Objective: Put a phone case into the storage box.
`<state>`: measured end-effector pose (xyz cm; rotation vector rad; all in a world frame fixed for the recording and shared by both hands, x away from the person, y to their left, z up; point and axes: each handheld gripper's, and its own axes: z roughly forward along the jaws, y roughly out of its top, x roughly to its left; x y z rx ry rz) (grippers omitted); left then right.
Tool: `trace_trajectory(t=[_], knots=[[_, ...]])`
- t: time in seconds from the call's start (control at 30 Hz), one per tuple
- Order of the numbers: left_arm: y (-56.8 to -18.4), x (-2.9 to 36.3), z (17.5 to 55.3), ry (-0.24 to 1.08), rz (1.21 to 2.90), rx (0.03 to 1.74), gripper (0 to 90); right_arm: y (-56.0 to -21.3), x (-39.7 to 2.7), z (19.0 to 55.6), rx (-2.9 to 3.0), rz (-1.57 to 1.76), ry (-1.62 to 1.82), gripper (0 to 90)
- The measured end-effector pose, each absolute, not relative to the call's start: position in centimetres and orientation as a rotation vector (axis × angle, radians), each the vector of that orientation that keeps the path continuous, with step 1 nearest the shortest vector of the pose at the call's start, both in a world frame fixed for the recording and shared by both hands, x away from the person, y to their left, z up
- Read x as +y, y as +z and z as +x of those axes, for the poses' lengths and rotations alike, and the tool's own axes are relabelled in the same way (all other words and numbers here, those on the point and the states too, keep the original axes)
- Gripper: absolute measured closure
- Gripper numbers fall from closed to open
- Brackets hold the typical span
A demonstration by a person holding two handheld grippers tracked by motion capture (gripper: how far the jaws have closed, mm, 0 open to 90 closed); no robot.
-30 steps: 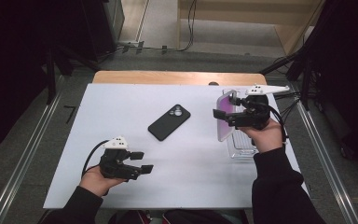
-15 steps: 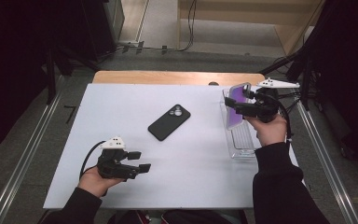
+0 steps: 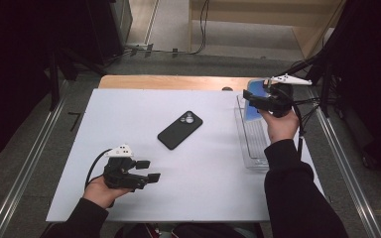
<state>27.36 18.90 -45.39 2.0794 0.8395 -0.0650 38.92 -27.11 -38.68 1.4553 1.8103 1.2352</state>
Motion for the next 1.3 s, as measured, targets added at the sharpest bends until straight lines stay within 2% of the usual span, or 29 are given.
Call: trace_trajectory(t=[0.7,1.3], knots=[[-45.4,19.1,27.5,-0.070,2.067,0.843,31.3,-42.1,-27.5,44.8,1.614,1.549,1.130,14.6],[-45.3,19.4,27.6,-0.072,2.045,0.848,31.3,-46.0,-26.6,47.5,1.645,1.607,1.008,14.3]])
